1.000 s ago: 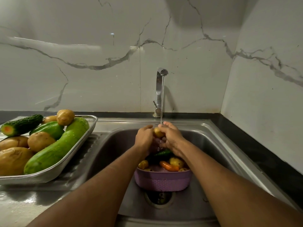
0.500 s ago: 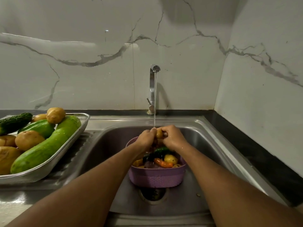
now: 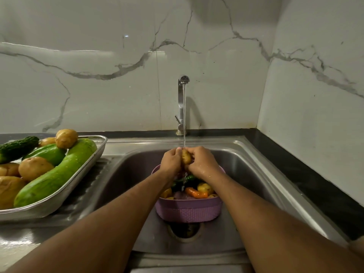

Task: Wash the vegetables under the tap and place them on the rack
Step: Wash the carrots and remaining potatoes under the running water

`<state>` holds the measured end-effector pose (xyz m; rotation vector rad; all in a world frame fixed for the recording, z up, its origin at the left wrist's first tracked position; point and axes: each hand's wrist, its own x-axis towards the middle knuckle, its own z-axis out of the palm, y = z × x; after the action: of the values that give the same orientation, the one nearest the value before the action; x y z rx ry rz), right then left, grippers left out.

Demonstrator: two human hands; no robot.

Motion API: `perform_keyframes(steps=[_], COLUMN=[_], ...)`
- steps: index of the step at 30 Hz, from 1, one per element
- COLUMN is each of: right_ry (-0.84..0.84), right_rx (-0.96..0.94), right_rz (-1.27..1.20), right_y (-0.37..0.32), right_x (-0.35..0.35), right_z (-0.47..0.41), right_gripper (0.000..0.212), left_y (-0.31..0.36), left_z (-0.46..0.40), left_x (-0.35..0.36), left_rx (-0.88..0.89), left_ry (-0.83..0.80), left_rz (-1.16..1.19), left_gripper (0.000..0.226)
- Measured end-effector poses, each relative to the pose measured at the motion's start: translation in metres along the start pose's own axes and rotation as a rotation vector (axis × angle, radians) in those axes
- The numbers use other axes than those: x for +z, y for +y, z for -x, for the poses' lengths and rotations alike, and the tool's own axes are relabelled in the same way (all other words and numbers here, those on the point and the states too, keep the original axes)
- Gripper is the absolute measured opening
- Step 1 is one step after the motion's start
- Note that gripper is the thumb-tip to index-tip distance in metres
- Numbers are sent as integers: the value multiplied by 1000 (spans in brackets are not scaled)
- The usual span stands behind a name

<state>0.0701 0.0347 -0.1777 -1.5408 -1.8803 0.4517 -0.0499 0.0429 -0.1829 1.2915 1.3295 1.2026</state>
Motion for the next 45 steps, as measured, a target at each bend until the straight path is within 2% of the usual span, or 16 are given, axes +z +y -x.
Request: perform_keyframes(steps=[3,5,11,15,17,20,23,25,30,35,39,41,43,45], right_ry=[64,71,88,73,101,138,142,129,133,153,152,148,155,153], right_rx=[-13,-16,-18,-20,-15,-4,19,34,32,15,39,55,74,108], right_rz=[22,18,2,-24,-74,-145,-154,-124,-1,42,79,86,94,78], right_y=[1,2,0,-7,-12,-15,-13,-10,-9,-20,-24,-24,-21,-18], right_x=[-3,-4,-9,-5,-2,0,-5,-7,-7,-8,-8,-8,-10,-12], right_z=[0,2,5,4,3,1,0,-1,-1,-4,-1,0,-1,-3], right_gripper=[40,39,47,31,32,37,29,26,20,16,10,10,12,16], left_y=[0,-2,1,0,3,10,15,15,8,11,9,8,9,9], left_z=[2,1,0,0,-3,-1,5,7,0,-7,-4,-4,-3,-2], left_x=[-4,-5,9,10,6,-2,-8,-9,3,2,-3,-6,-9,-11], left_rx=[18,32,72,27,-15,-94,-106,-89,49,-25,-33,-54,-78,-99], left_ry=[-74,-84,-1,107,135,22,-176,-238,-138,-63,-56,-99,-211,-309], left_rz=[5,-8,-81,-9,81,199,275,256,-97,84,88,80,127,178], left_gripper=[25,22,26,29,32,36,34,29,30,36,47,47,35,34])
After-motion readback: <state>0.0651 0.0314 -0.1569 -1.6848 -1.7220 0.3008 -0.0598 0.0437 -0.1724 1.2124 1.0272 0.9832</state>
